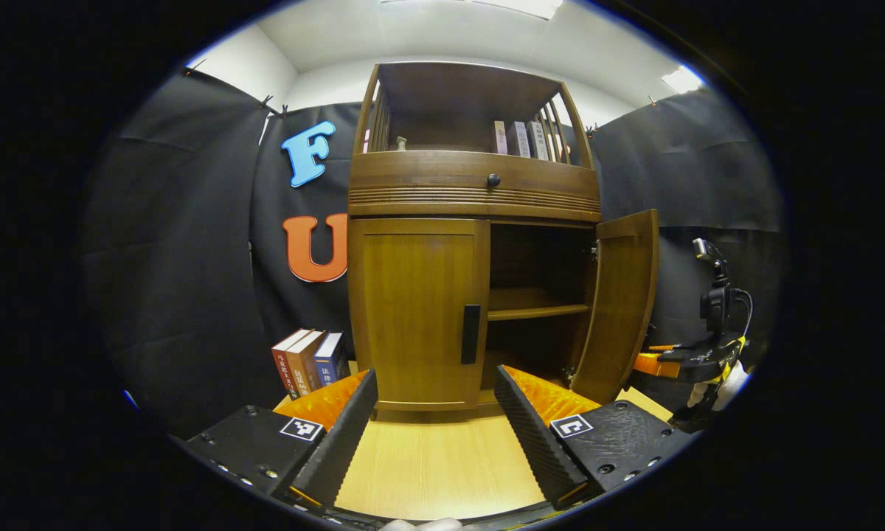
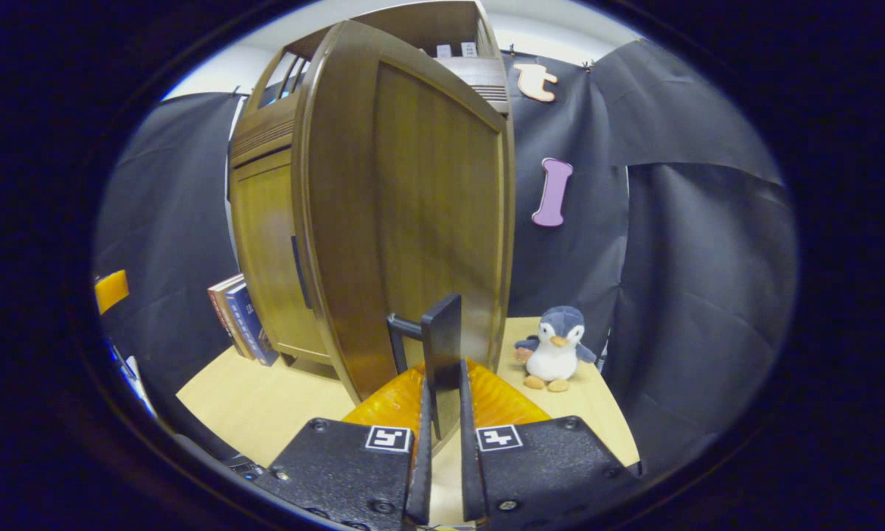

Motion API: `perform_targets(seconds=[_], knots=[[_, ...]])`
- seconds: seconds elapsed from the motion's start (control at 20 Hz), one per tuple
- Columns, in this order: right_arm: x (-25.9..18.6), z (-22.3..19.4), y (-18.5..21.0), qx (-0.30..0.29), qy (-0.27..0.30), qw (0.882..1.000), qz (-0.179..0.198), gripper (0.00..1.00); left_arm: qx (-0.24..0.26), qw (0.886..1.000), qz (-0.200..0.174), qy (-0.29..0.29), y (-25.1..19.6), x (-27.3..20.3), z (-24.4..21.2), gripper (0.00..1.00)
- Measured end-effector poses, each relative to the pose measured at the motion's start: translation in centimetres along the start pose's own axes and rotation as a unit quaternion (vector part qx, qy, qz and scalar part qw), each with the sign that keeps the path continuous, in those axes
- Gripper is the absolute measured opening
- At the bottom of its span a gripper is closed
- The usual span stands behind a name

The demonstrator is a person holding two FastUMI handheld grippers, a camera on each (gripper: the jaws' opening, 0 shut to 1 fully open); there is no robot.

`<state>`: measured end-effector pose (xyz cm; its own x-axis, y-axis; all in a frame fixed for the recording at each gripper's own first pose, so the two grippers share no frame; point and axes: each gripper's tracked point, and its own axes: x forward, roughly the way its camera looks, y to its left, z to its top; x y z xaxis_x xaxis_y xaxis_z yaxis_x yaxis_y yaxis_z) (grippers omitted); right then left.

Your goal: Open the right door of the double-door shoe cabinet with the right hand, and open the left door with the left hand.

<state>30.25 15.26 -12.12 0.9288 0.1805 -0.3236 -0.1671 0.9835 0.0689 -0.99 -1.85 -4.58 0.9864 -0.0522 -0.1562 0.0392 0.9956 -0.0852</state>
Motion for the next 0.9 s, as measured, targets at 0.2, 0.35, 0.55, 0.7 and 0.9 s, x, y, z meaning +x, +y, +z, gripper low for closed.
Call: perform_targets(seconds=[0.2, 0.35, 0.55, 0.7, 0.9], knots=[[-0.6, -0.1, -2.5, -0.006, -0.001, 0.999, -0.032, 0.12, 0.01, 1.0, -0.01, -0.002, -1.3, 0.4, 0.0, 0.96], [-0.7, -0.1, -3.6, 0.002, 0.0, 0.999, -0.052, 0.07, 0.012, 1.0, -0.016, -0.001, -2.2, 0.6, -0.3, 1.0], [-0.6, -0.2, -5.3, 0.017, 0.007, 0.999, -0.048, 0.04, 0.017, 1.0, -0.019, 0.004, -3.4, 0.8, -0.7, 0.96], [-0.6, -0.3, -7.5, 0.026, 0.009, 0.999, -0.038, 0.04, 0.016, 1.0, -0.018, 0.002, -4.1, 0.7, -0.6, 0.96], [-0.3, -0.1, -8.8, 0.022, 0.016, 1.0, -0.016, 0.04, 0.018, 1.0, -0.015, 0.001, -4.8, 0.7, -0.6, 0.96]])
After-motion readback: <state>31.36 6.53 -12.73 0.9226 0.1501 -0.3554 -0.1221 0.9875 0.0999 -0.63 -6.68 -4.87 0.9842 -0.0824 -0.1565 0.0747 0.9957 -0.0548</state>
